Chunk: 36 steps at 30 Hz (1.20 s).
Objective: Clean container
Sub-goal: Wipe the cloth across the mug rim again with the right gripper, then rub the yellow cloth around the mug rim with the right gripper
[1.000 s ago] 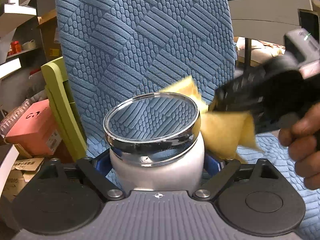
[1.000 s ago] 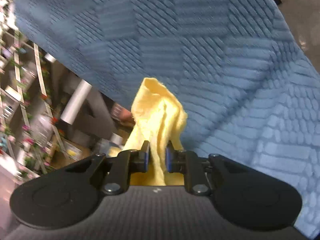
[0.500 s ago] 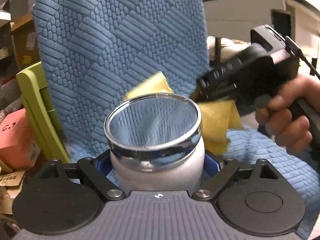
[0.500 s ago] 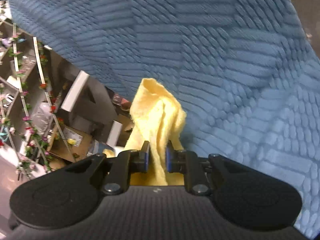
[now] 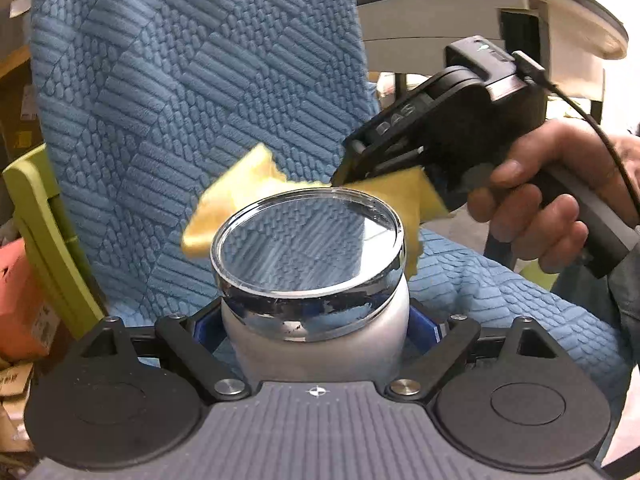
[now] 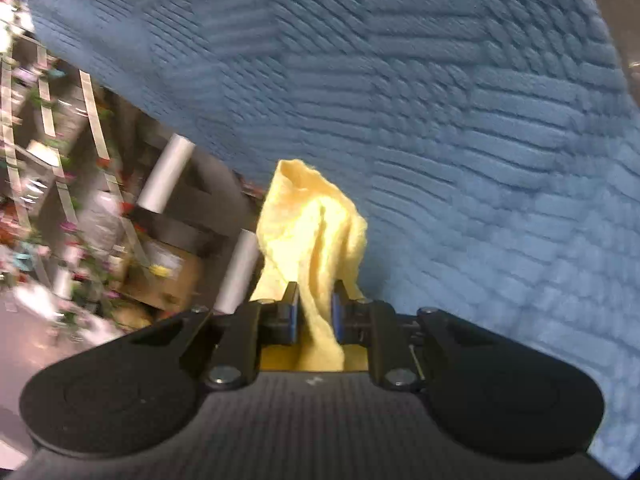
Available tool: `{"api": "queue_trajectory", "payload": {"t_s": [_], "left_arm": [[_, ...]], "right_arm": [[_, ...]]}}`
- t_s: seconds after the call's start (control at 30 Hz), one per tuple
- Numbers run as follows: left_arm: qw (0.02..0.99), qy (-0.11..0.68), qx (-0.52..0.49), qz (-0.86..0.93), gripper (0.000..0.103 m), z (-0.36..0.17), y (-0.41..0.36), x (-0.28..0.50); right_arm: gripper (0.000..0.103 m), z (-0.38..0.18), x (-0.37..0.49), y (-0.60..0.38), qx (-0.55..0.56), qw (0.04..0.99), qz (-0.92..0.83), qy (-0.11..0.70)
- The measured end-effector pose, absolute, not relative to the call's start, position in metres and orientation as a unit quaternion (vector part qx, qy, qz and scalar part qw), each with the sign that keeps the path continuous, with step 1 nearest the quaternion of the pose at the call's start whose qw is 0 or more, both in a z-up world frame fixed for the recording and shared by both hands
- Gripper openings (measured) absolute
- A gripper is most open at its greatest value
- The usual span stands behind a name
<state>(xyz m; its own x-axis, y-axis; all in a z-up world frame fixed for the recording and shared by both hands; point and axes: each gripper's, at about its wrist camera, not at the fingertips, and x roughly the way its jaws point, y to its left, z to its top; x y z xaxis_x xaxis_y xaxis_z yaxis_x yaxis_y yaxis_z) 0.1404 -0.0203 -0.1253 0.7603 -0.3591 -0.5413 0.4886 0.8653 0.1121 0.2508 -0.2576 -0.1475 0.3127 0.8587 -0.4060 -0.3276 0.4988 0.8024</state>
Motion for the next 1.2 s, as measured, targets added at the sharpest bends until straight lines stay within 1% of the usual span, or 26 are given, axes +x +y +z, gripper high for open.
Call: {"api": "queue_trajectory", "payload": {"t_s": [0.2, 0.33, 0.43, 0.5, 0.57, 0.63, 0.73, 0.77, 0.93, 1.03, 1.2], "left_arm": [[0.935, 0.278, 0.116, -0.190, 0.095, -0.123, -0.033, 0.139], [0.938, 0.290, 0.119, -0.149, 0.095, -0.112, -0.042, 0.134], [0.943, 0.299, 0.093, -0.110, 0.095, -0.105, -0.049, 0.130], [0.947, 0.304, 0.074, -0.078, 0.095, -0.101, -0.053, 0.130], [0.952, 0.292, 0.076, -0.057, 0.095, -0.097, -0.060, 0.130], [0.955, 0.283, 0.082, -0.044, 0.094, -0.095, -0.066, 0.131], [0.955, 0.286, 0.068, -0.031, 0.093, -0.095, -0.068, 0.134], [0.955, 0.288, 0.058, -0.028, 0.091, -0.095, -0.067, 0.133], [0.956, 0.287, 0.055, -0.022, 0.090, -0.094, -0.071, 0.136], [0.954, 0.288, 0.065, -0.046, 0.089, -0.091, -0.069, 0.136], [0.945, 0.287, 0.100, -0.124, 0.089, -0.086, -0.063, 0.135]], "right_arm": [[0.018, -0.164, 0.260, -0.252, 0.240, 0.758, 0.372, 0.479], [0.018, -0.150, 0.259, -0.259, 0.247, 0.756, 0.401, 0.455], [0.018, -0.144, 0.261, -0.258, 0.245, 0.750, 0.422, 0.447], [0.018, -0.152, 0.266, -0.257, 0.219, 0.748, 0.418, 0.467], [0.018, -0.160, 0.272, -0.254, 0.203, 0.743, 0.409, 0.488], [0.018, -0.160, 0.275, -0.252, 0.211, 0.737, 0.413, 0.491], [0.018, -0.151, 0.276, -0.256, 0.245, 0.725, 0.436, 0.474], [0.018, -0.148, 0.277, -0.256, 0.257, 0.720, 0.444, 0.467], [0.018, -0.161, 0.279, -0.248, 0.243, 0.721, 0.430, 0.486], [0.018, -0.158, 0.278, -0.242, 0.236, 0.725, 0.426, 0.487], [0.018, -0.145, 0.274, -0.255, 0.281, 0.709, 0.456, 0.460]]}}
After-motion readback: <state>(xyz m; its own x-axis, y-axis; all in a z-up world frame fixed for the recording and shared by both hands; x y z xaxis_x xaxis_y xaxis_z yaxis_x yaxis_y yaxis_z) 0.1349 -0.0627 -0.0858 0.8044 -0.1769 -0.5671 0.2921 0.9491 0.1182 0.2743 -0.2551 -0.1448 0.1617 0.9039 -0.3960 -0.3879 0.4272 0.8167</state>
